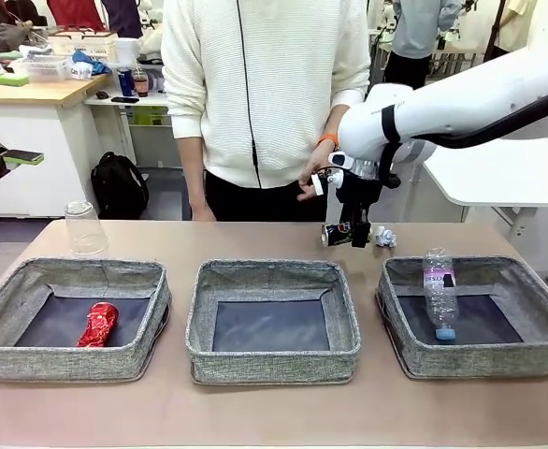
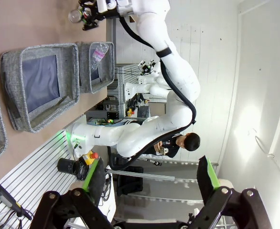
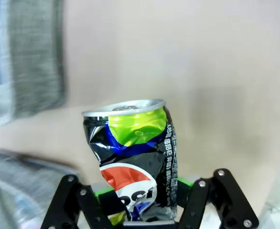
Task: Sort the waste into the appropriate baskets.
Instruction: Pick up the waste item pointed out by the person.
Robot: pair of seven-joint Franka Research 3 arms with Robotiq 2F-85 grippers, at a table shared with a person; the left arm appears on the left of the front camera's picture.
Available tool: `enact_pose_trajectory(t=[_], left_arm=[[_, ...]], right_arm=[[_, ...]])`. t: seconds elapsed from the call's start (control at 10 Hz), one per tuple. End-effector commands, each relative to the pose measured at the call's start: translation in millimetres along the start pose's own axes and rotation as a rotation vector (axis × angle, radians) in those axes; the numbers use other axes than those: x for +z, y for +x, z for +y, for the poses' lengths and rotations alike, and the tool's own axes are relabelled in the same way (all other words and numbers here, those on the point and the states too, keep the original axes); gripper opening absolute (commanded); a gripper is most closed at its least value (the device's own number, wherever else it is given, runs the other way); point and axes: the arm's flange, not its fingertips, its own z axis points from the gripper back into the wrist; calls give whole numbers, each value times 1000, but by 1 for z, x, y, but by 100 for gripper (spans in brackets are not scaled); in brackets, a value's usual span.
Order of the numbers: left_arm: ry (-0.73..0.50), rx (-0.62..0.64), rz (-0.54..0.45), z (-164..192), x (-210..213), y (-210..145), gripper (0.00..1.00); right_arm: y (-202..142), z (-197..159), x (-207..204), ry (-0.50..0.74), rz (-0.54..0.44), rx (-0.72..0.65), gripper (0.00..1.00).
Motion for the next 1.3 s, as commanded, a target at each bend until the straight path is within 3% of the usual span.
enact_pose_trajectory(t=[0.0,0.1,0.2,0.4,0.5,0.6,1.0,1.2], left_arm=[[3,-22,11,1,2,-2,100],[3,-22,11,1,2,-2,100],[3,-22,11,1,2,-2,100],[3,-22,11,1,2,-2,100],[3,-22,11,1,2,-2,100],[3,-22,11,1,2,-2,100],[3,-22,11,1,2,-2,100],[3,-22,11,1,2,-2,100]], right_arm=[[10,69,69,78,-36,-125,0],[26,108,94,76,-165,-198,0],[40,143,108,45,-181,-341,0],[51,195,113,-165,-119,-354,0],[37,201,115,-242,-135,-369,0],[57,174,141,-33,-154,-303,0],[53,186,132,-73,-158,-325,0],[107,190,170,-114,-95,-405,0]])
